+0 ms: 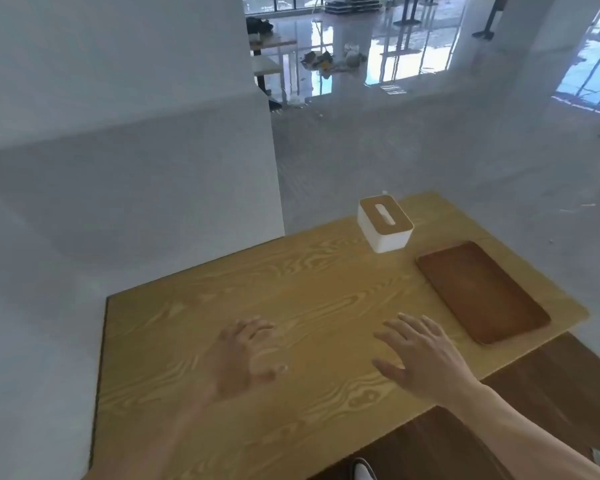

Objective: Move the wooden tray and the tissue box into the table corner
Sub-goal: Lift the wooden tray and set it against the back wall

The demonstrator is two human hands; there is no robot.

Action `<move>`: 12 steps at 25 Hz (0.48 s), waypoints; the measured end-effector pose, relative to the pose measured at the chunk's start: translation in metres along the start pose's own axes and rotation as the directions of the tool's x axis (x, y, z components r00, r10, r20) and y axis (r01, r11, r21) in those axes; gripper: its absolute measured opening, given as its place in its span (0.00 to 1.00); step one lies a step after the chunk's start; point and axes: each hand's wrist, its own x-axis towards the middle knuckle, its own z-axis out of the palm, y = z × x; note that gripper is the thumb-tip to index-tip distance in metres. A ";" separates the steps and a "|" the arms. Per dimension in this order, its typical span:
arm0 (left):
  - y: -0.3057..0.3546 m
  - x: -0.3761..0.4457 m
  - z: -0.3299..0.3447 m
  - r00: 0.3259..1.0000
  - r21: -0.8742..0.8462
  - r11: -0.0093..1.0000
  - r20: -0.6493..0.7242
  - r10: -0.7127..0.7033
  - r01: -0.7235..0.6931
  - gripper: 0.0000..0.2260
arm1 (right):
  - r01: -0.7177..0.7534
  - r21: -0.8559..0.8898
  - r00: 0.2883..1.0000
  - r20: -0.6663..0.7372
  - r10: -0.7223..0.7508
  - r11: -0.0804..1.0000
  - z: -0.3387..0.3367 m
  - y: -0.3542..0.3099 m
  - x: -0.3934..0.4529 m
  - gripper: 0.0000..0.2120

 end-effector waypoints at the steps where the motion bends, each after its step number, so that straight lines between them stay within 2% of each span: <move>1: 0.003 0.008 0.002 0.998 0.006 0.998 0.013 0.058 -0.059 0.38 | -0.034 0.020 0.999 0.016 0.034 0.999 0.004 0.002 -0.008 0.35; 4: 0.015 0.036 0.009 0.984 0.042 0.983 0.045 0.175 -0.177 0.34 | -0.119 0.054 0.993 -0.021 0.120 0.991 0.021 0.011 -0.033 0.31; 6: 0.031 0.058 0.016 0.966 0.027 0.971 0.113 0.233 -0.237 0.34 | -0.200 0.073 0.979 -0.028 0.203 0.977 0.030 0.024 -0.052 0.30; 9: 0.062 0.092 0.025 0.939 0.033 0.954 0.191 0.286 -0.297 0.33 | -0.335 0.096 0.941 -0.019 0.338 0.937 0.040 0.048 -0.079 0.29; 12: 0.102 0.127 0.030 0.921 0.072 0.938 0.226 0.317 -0.340 0.31 | -0.409 0.102 0.912 0.020 0.409 0.907 0.054 0.080 -0.097 0.29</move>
